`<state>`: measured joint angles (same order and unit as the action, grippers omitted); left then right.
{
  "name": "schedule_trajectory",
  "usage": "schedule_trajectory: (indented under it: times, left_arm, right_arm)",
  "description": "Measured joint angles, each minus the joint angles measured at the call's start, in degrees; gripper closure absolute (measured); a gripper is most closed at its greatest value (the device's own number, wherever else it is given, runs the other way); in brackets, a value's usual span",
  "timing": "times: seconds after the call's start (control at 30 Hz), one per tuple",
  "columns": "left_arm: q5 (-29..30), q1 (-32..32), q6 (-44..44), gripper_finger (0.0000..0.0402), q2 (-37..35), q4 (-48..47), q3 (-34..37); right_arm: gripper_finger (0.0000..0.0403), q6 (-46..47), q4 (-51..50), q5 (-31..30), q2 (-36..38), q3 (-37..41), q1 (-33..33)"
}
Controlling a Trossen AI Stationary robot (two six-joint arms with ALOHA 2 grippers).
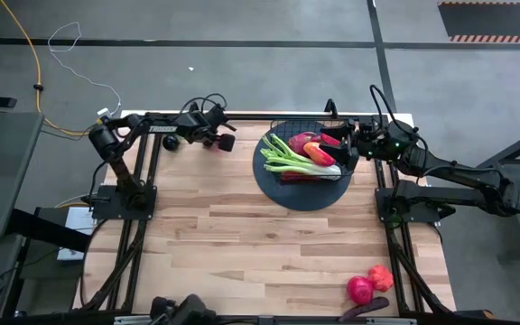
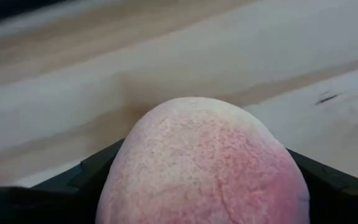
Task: Build produce basket
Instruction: Put the peach into the black wire basket
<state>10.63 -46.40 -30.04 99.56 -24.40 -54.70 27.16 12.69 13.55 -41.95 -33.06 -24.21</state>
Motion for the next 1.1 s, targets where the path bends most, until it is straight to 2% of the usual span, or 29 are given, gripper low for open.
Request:
schedule_trajectory:
  times: [0.17, 0.33, 0.47, 0.63, 0.77, 0.9, 1.0, 1.1]
  left_arm:
    - [-1.0, -0.1, 2.1, 0.0091, -7.5, 1.3, 0.0]
    - [-7.1, 0.7, 10.5, 0.009, -22.4, 9.7, 0.0]
    - [-10.9, 4.5, 14.2, 0.0083, -34.5, 17.9, 0.0]
    - [-11.0, 12.8, 14.2, 0.008, -45.2, 23.3, 0.0]
    - [-8.2, 21.4, 15.3, 0.0079, -48.3, 23.1, -0.1]
    - [-1.9, 28.9, 17.1, 0.0078, -48.2, 23.0, -0.1]
    - [1.6, 31.9, 17.8, 0.0078, -47.0, 23.1, 0.0]
    - [2.6, 32.8, 17.8, 0.0077, -46.1, 23.8, 0.0]
  right_arm:
    - [0.0008, 0.0, 0.0, -0.1, 0.0, 0.0, 0.0]
    - [0.0008, -0.1, 0.0, -0.1, 0.0, 0.0, 0.0]
    - [0.0008, -0.2, 0.0, -0.1, 0.0, 0.0, 0.0]
    - [0.0008, -0.2, 0.0, -0.2, 0.0, 0.0, 0.0]
    - [0.0008, -0.2, 0.0, -0.2, 0.0, 0.0, 0.0]
    - [0.0008, -0.2, 0.0, -0.2, 0.0, 0.0, 0.0]
    - [0.0008, -0.2, 0.0, -0.2, 0.0, 0.0, 0.0]
    - [0.0008, -0.2, 0.0, -0.2, 0.0, 0.0, 0.0]
